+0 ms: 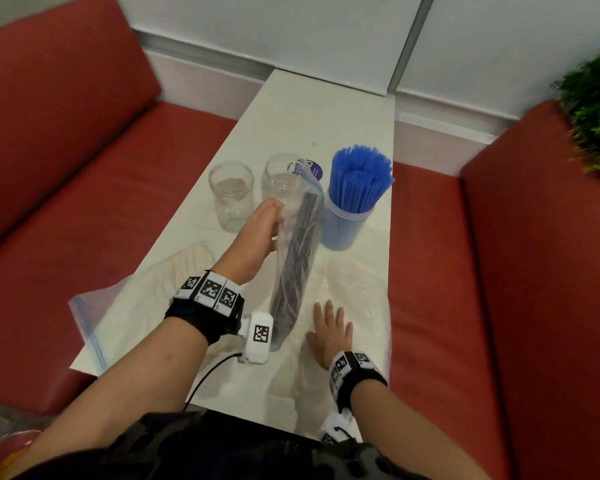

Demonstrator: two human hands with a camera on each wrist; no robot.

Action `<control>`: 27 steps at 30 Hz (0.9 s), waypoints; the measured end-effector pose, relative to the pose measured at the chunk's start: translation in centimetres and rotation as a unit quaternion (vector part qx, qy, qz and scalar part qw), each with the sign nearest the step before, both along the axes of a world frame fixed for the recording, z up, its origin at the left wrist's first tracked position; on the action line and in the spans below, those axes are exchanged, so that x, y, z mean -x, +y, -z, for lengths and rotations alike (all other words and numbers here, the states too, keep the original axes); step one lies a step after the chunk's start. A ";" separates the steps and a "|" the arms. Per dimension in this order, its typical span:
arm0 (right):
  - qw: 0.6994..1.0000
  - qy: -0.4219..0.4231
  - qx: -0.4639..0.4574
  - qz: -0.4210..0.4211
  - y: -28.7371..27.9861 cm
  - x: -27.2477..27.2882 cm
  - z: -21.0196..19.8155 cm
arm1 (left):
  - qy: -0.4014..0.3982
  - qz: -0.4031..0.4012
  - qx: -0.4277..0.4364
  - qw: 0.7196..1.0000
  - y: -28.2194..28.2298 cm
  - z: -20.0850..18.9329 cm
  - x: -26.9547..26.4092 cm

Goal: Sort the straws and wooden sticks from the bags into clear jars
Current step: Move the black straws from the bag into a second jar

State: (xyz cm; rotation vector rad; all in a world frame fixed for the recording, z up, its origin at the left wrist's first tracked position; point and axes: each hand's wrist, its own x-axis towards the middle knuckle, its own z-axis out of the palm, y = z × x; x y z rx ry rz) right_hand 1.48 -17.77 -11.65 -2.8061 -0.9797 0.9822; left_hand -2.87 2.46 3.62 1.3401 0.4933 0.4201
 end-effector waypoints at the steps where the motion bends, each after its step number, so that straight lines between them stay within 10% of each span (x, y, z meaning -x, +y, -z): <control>1: 0.999 0.019 -0.031 0.016 0.3 -0.4 -0.4 | -0.003 0.010 0.023 1.000 0.4 -0.4 0.4; 3: 0.980 0.044 -0.162 0.108 1.0 -1.6 -2.5 | -0.003 0.033 0.055 0.998 1.1 -1.0 1.2; 6: 0.871 0.054 -0.401 0.278 3.3 -3.5 -8.1 | -0.019 0.060 0.114 0.991 2.1 -2.3 2.5; 9: 0.792 0.109 -0.540 0.262 6.1 -5.3 -14.6 | -0.044 0.097 0.163 0.981 3.1 -3.8 3.7; 16: 0.899 0.083 -0.430 -0.002 8.4 -7.7 -24.7 | -0.095 0.145 0.230 0.958 6.8 -7.6 6.6; 19: 0.881 0.109 -0.458 0.046 8.8 -7.4 -25.7 | 0.018 0.026 0.020 0.999 8.4 -8.5 6.9; 23: 0.853 0.124 -0.494 0.113 10.2 -5.3 -25.6 | 0.143 -0.215 -0.312 0.914 9.2 -8.7 6.4; 25: 0.855 0.140 -0.484 0.125 11.2 -3.7 -25.1 | 0.153 -0.176 -0.350 0.907 8.1 -9.0 5.7; 27: 0.863 0.173 -0.460 0.121 12.0 -2.0 -24.4 | 0.166 -0.019 -0.234 0.958 6.6 -9.3 5.2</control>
